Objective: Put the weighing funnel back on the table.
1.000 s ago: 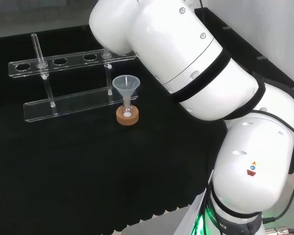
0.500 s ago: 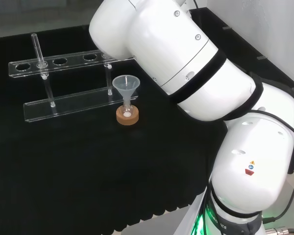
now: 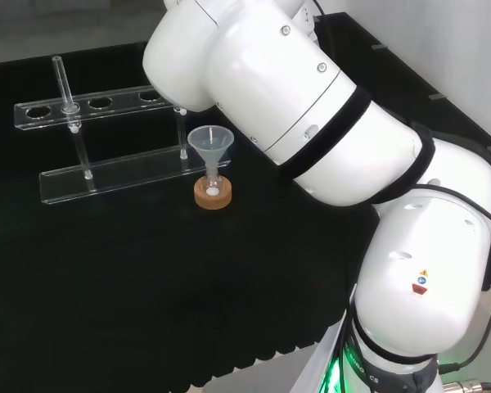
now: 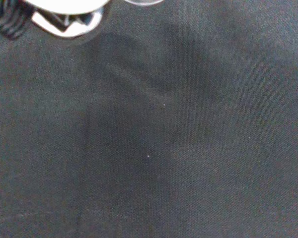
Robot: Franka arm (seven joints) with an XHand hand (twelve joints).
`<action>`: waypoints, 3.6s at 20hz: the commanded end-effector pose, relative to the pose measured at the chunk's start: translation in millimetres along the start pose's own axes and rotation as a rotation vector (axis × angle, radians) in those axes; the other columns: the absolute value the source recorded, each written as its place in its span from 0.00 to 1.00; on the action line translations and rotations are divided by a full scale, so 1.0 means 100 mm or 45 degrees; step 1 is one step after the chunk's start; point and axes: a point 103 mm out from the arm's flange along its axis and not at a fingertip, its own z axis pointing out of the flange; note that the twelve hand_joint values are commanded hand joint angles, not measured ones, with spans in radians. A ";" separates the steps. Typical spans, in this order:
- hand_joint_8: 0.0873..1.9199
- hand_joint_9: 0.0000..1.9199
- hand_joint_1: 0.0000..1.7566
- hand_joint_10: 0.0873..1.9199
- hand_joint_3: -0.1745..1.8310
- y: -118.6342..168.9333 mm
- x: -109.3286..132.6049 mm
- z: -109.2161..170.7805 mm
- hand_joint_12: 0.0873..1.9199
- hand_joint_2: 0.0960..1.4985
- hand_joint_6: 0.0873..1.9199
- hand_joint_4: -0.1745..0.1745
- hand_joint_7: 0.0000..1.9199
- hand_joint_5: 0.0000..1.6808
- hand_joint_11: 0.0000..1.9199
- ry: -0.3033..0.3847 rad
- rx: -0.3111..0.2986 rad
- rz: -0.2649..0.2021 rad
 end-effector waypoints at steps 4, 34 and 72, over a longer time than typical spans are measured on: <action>0.30 0.51 0.63 0.19 0.44 0.03 0.04 0.07 0.61 0.40 0.39 1.00 0.32 0.72 0.35 0.000 -0.045 0.016; 0.31 0.50 0.62 0.19 0.39 0.16 0.11 0.15 0.62 0.44 0.38 1.00 0.33 0.71 0.34 0.027 -0.039 0.015; 0.33 0.12 0.43 0.36 0.35 -0.57 0.02 -0.35 0.76 0.39 0.02 0.40 0.02 0.18 0.06 0.092 -0.106 -0.017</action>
